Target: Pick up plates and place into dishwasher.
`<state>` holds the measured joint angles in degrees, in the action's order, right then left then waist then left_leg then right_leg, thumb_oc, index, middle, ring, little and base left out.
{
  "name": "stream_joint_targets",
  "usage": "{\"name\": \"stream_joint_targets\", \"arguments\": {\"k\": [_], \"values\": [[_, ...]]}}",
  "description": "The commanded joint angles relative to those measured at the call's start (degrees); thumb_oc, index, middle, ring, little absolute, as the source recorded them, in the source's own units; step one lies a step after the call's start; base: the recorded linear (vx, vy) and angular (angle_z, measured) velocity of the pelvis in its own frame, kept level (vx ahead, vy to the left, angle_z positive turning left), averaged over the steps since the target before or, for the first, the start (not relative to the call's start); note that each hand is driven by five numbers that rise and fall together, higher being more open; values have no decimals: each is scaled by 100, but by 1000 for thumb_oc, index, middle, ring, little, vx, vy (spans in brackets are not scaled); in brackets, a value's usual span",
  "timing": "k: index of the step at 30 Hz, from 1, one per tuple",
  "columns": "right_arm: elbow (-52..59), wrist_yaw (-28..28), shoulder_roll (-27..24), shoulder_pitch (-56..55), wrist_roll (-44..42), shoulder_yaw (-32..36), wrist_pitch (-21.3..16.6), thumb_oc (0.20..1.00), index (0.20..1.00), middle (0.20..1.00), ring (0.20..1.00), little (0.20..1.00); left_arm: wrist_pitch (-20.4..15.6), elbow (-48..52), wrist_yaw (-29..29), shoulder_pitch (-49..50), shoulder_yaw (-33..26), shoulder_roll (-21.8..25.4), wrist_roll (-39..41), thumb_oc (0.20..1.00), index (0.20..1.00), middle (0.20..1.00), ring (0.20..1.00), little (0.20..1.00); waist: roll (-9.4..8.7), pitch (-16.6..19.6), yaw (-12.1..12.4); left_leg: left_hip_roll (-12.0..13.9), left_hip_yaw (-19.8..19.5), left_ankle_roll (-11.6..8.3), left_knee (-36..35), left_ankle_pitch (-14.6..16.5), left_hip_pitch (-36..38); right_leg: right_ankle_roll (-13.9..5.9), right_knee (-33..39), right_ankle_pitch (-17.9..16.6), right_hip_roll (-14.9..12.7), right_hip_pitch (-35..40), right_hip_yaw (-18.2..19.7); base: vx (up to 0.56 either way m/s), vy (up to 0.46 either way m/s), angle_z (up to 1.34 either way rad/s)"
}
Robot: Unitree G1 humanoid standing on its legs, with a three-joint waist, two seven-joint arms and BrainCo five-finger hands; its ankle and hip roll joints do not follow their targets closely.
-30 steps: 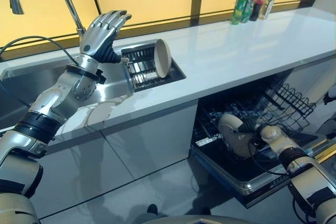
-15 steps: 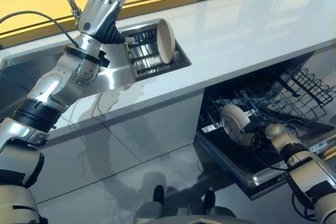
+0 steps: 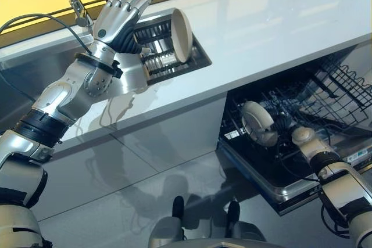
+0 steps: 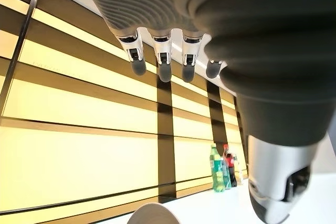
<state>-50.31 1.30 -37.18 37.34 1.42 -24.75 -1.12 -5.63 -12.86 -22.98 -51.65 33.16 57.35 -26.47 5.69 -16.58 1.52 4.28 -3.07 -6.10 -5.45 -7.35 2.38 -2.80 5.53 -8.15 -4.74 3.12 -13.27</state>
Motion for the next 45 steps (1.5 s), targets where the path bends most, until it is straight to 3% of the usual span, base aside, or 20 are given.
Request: {"name": "stream_joint_targets", "arguments": {"k": [1, 8, 12, 20, 26, 39, 45], "values": [[1188, -376, -504, -24, -304, 226, -136, 1000, 1000, 1000, 1000, 1000, 201, -345, -267, -377, -63, 332, -299, 1000, 1000, 1000, 1000, 1000, -141, -152, -162, -773, 554, 410, 47, 775, 142, -230, -181, 704, 86, 68, 310, 67, 99, -4], [2968, 65, -856, -1137, -345, 809, -647, 1000, 1000, 1000, 1000, 1000, 369, -1011, -565, -637, 63, 583, -554, 1000, 1000, 1000, 1000, 1000, -203, -270, -602, -755, 781, 435, 66, 818, 166, -303, -262, 692, 95, -59, 543, 53, 86, -10], [3747, 201, -959, -1588, -344, 1226, -726, 1000, 1000, 1000, 1000, 1000, 421, -1316, -835, -754, 127, 797, -544, 1000, 1000, 1000, 1000, 1000, -219, -384, -805, -738, 912, 452, 80, 815, 73, -331, -323, 682, 117, -251, 680, 4, 98, -25], [4382, 598, -1330, -2258, -496, 1815, -788, 1000, 1000, 1000, 1000, 1000, 604, -1565, -1249, -741, -46, 1224, -648, 1000, 1000, 1000, 1000, 1000, -310, -680, -1080, -690, 1168, 480, 185, 823, -162, -357, -445, 648, 155, -618, 952, -16, 92, -25], [4624, 673, -1600, -2445, -819, 2064, -746, 1000, 1000, 1000, 1000, 1000, 881, -1872, -1322, -1366, 400, 1629, -753, 1000, 1000, 1000, 1000, 1000, -394, -964, -1227, -682, 1305, 491, 180, 765, -411, -415, -535, 559, 185, -971, 1089, -74, 69, -19], [4708, 848, -1797, -2389, -1161, 2120, -748, 1000, 1000, 1000, 1000, 1000, 1198, -2214, -233, -1888, 1237, 2005, -1496, 1000, 1000, 1000, 1000, 1000, -388, -1162, -1264, -742, 1384, 503, 172, 713, -633, -484, -661, 496, 138, -1290, 1036, -37, 60, -7], [4576, 860, -1889, -2345, -1411, 2125, -683, 1000, 1000, 1000, 1000, 1000, 858, -2425, 70, -2202, 1571, 1993, -1984, 1000, 1000, 1000, 1000, 1000, -360, -1200, -1304, -766, 1430, 507, 146, 700, -672, -482, -677, 476, 126, -1366, 986, -28, 56, 1]]}}
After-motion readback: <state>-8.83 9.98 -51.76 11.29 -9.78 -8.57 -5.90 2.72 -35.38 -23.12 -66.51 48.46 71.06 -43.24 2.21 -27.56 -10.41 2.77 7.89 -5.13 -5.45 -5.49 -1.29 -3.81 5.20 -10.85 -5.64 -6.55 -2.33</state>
